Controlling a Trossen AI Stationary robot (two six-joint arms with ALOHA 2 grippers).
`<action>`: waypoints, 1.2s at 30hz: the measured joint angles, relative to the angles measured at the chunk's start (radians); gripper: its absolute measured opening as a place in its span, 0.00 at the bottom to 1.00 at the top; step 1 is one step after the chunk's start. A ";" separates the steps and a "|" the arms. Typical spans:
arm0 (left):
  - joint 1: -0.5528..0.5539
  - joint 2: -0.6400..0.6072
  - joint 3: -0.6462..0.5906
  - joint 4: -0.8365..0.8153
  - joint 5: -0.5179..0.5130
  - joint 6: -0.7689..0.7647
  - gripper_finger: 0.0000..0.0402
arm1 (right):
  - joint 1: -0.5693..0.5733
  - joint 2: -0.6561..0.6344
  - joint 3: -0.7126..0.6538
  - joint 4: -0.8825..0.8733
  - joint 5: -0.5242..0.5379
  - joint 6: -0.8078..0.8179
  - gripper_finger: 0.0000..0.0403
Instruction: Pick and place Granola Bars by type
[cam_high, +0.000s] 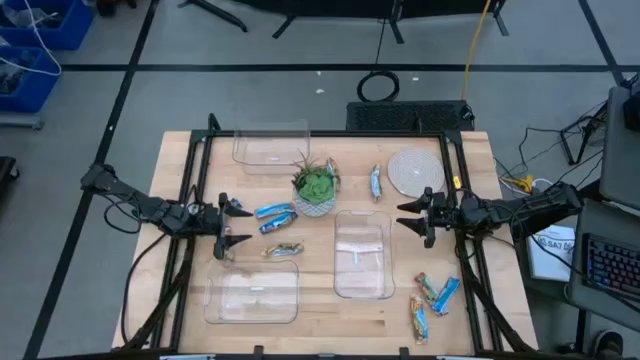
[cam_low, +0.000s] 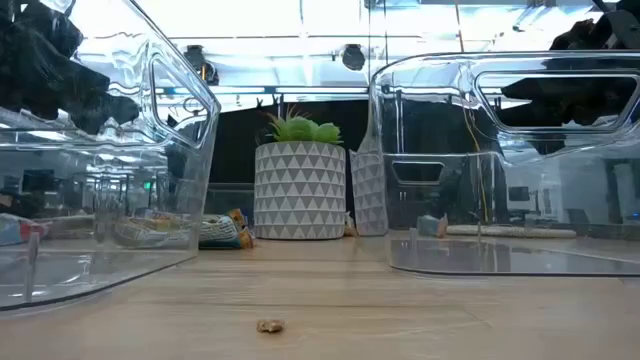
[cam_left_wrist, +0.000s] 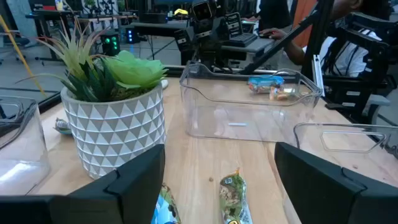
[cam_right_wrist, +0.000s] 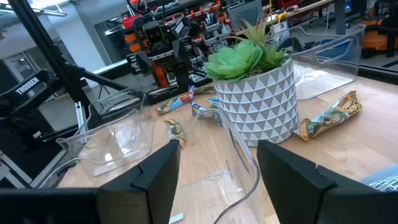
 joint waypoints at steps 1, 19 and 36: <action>0.000 0.000 0.000 0.000 0.000 0.000 0.76 | 0.000 0.000 0.000 0.000 0.000 0.000 0.52; 0.000 0.000 0.026 0.313 -0.108 -0.013 0.76 | 0.000 0.001 0.039 0.162 0.026 0.062 0.52; 0.028 0.443 0.706 0.043 -0.439 0.171 0.76 | -0.003 0.526 0.807 -0.010 0.374 -0.213 0.52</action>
